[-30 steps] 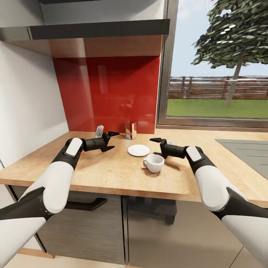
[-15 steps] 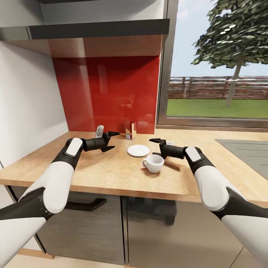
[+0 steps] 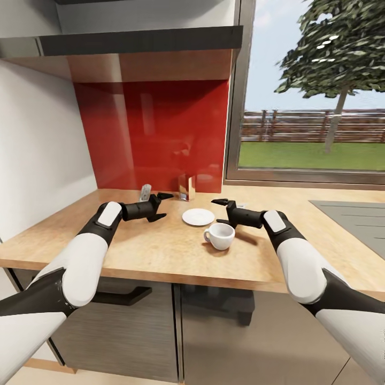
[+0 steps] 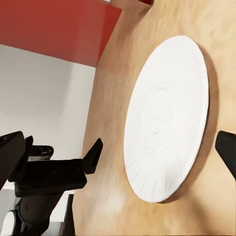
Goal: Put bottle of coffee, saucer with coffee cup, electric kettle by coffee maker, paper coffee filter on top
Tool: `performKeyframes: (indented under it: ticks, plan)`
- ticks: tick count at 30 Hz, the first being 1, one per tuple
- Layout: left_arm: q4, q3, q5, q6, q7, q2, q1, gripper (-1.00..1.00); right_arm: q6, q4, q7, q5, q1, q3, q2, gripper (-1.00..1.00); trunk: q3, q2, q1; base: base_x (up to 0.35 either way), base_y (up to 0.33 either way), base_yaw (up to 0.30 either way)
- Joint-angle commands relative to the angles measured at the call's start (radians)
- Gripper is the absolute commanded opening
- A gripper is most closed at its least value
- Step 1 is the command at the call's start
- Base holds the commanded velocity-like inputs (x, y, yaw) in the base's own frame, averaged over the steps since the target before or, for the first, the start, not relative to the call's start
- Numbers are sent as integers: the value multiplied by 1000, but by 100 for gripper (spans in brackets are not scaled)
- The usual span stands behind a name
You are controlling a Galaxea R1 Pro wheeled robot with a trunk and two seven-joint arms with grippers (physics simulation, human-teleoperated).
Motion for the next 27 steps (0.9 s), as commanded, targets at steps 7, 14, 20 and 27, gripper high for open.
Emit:
performKeyframes:
  ticks: [7,14,20,27]
  plan:
    - [10,8,-8,-14,-4,-2,-1,100,4,-1,3,21,-1,-6,6,100,-1,0,0,0,0,0]
    - [11,8,-8,-16,-3,-3,-1,100,3,-1,3,21,-2,-6,6,100,-1,0,0,0,0,0]
    - [11,8,-8,-17,-3,-3,-1,100,3,-1,3,21,-2,-6,6,100,-1,0,0,100,-15,0]
    - [31,8,-8,-17,-4,-3,-1,100,3,-1,3,21,-2,-6,7,100,-1,0,0,60,-12,0]
